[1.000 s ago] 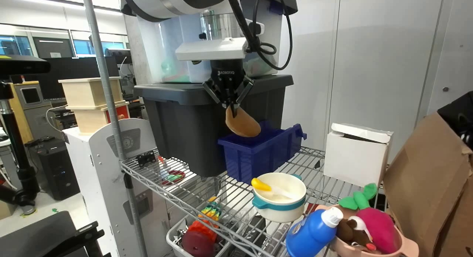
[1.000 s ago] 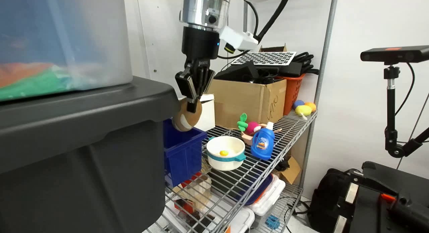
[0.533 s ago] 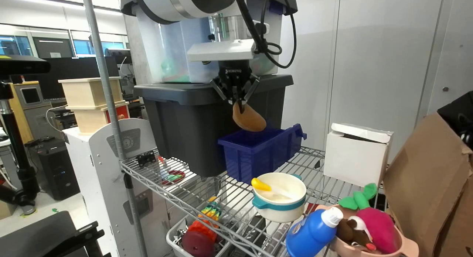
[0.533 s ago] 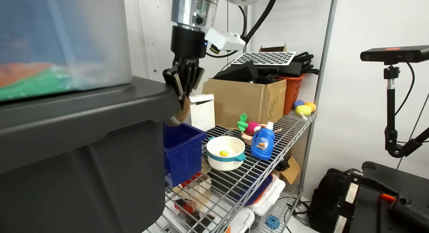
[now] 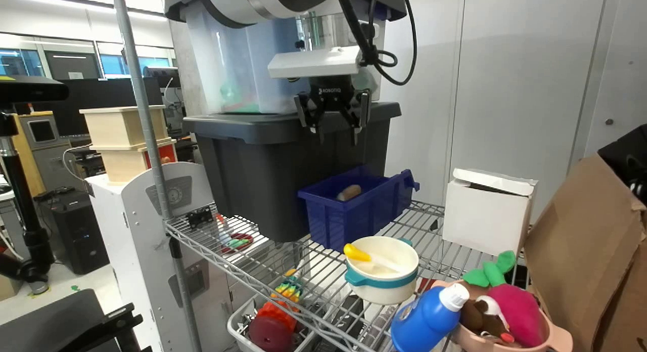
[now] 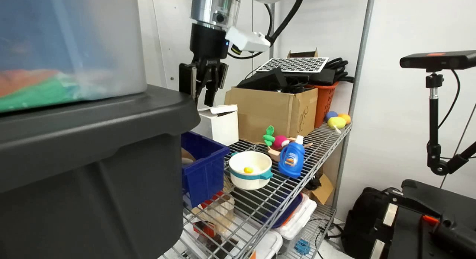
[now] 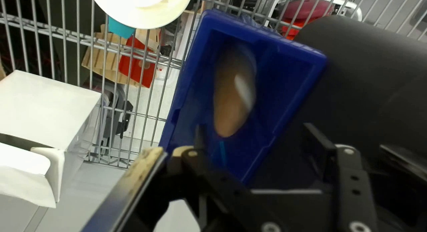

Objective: Remove the bread plush toy from the pot and put it in the blue container.

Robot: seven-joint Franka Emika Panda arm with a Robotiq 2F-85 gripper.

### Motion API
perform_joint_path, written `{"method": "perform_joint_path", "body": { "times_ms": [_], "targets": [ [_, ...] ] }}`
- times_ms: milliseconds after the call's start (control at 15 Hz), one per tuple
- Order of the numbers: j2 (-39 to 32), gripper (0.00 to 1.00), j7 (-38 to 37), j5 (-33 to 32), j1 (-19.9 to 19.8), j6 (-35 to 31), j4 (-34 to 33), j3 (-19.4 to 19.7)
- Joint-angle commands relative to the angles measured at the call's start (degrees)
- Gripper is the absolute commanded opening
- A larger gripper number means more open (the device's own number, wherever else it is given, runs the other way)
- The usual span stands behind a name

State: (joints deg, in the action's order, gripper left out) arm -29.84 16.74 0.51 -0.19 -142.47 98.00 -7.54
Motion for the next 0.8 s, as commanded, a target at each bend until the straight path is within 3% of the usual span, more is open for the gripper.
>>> {"method": "perform_joint_path", "body": {
  "times_ms": [0,733],
  "targets": [
    [2.42,1.00,1.49,0.92,-0.71,1.40,0.47,-0.53],
    [9.80,1.00,2.59,1.16,-3.93,1.00,10.63,1.36]
  ]
}}
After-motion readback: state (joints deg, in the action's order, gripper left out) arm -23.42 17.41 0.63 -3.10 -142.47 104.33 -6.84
